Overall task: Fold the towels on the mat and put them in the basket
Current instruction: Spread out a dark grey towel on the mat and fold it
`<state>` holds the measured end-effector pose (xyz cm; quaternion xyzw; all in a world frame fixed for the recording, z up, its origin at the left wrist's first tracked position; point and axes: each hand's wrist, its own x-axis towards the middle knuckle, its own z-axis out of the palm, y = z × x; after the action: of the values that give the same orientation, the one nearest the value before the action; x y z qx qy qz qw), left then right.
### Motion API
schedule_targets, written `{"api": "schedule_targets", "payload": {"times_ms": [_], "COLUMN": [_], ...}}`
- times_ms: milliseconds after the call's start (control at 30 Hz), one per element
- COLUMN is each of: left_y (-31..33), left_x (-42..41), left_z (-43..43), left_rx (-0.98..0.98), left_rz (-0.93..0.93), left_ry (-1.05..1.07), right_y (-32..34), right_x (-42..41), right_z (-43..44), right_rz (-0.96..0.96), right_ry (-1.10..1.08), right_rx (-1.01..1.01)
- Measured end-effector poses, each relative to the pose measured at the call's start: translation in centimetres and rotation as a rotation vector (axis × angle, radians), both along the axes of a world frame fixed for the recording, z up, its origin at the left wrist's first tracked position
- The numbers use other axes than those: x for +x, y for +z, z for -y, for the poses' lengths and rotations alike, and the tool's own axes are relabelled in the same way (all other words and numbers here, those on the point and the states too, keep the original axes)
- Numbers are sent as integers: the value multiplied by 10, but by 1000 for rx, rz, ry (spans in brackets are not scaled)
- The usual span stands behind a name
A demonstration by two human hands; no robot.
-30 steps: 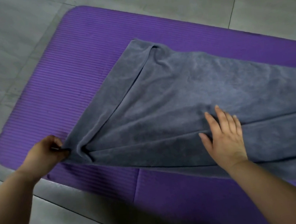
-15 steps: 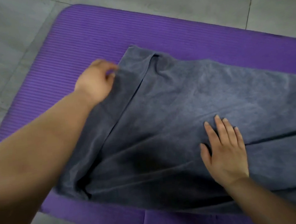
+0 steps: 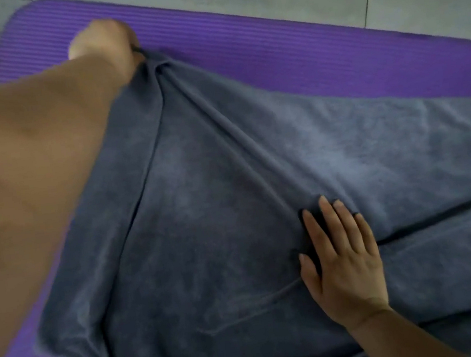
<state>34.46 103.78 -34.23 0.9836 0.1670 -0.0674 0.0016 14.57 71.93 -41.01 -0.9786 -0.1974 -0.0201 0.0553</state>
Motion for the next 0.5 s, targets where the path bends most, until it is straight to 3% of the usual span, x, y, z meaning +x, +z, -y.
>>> {"api": "schedule_targets", "payload": {"times_ms": [100,267,400,500], "left_y": [-9,-15,-14,-14], "left_x": [-3,-38,-100,-151], "left_z": [6,19,48,91], "left_rx": [-11,-307,-321,-321], "left_rz": [1,169,180,178], "left_ry": [30,163,17,-315], "right_y": [3,6,10,21], "right_x": [1,2,1,4], "right_z": [-1,-1,-1,4], "right_rz": [-35,-68,-208,-303], "right_ry": [-7,-18,-11,68], "right_rx": [17,-28,-74,-131]}}
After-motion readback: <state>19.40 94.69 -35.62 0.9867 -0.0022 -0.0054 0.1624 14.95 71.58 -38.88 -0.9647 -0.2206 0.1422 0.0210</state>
